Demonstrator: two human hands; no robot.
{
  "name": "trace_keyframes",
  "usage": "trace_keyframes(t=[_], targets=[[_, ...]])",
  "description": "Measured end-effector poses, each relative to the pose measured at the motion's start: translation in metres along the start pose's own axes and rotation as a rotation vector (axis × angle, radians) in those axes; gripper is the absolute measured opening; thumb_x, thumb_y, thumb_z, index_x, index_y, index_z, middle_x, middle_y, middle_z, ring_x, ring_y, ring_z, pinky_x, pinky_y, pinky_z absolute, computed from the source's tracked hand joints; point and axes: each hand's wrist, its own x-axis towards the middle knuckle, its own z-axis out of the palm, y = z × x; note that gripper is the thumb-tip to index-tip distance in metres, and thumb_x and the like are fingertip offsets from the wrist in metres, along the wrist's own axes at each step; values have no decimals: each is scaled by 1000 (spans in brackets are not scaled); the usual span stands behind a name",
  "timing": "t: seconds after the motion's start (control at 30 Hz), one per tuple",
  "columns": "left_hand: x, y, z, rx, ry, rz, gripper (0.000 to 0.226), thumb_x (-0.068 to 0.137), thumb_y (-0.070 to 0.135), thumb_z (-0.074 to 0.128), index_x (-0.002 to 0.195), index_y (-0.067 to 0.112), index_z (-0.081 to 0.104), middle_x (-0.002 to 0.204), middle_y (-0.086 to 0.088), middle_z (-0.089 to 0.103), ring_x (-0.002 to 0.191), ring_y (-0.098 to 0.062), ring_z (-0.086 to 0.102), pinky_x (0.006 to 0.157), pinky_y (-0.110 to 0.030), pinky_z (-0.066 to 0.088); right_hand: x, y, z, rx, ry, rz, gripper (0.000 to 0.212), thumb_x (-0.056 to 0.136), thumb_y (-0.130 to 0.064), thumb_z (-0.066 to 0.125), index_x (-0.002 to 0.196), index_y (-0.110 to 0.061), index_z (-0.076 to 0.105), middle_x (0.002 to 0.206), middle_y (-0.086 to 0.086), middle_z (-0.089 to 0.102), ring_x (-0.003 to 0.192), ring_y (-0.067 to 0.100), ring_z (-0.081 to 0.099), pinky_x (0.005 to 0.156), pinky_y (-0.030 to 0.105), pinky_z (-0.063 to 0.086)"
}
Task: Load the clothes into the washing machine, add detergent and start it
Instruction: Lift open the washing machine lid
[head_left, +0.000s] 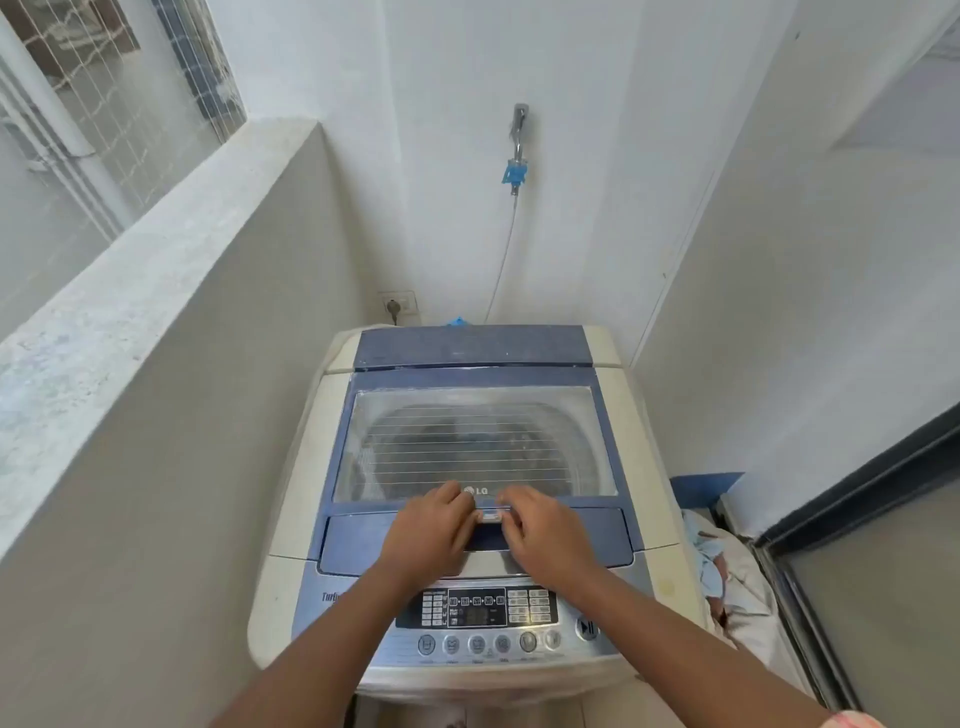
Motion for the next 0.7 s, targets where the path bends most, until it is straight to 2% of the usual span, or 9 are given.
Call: trace_keyframes(t=[0.1, 0.27, 0.37, 0.47, 0.6, 0.7], targets=[[-6, 5, -2, -55, -19, -64, 32, 96, 39, 36, 86, 19, 59, 83, 4, 54, 65, -15, 52, 52, -24, 32, -3, 2, 1, -29, -21, 1, 17, 97, -30, 46, 105, -26, 59, 100, -7, 68, 83, 17, 61, 66, 32, 46], [-17, 17, -3, -121, -220, -96, 49, 96, 52, 22, 106, 23, 59, 100, 7, 59, 85, -12, 57, 65, -27, 43, -7, 0, 1, -69, -88, -34, 18, 99, -34, 44, 103, -24, 58, 93, -5, 68, 81, 19, 61, 63, 31, 41], [-25, 24, 0, -131, -321, -129, 40, 100, 51, 30, 109, 24, 57, 104, 6, 60, 91, -14, 57, 72, -29, 42, -7, 2, 4, -94, -95, -53, 22, 99, -36, 42, 101, -23, 60, 97, -4, 67, 85, 19, 61, 67, 32, 43], [-26, 30, 0, -105, -368, -153, 36, 100, 50, 34, 111, 23, 55, 105, 4, 60, 95, -17, 56, 78, -30, 38, -12, 4, 9, -146, -105, -93, 29, 100, -40, 38, 102, -22, 60, 97, -4, 66, 86, 19, 61, 66, 30, 37], [-24, 32, -4, -85, -428, -193, 36, 95, 53, 41, 109, 22, 53, 107, 4, 58, 98, -16, 53, 85, -31, 39, -17, 4, 17, -199, -31, -194, 39, 96, -47, 37, 87, -20, 64, 81, -3, 66, 71, 18, 62, 62, 26, 33], [-27, 35, -5, -90, -437, -199, 47, 90, 63, 43, 113, 23, 53, 110, 7, 55, 102, -14, 50, 90, -28, 37, -19, 7, 24, -210, 85, -194, 34, 94, -47, 45, 73, -24, 59, 67, -8, 59, 58, 12, 55, 58, 23, 30]])
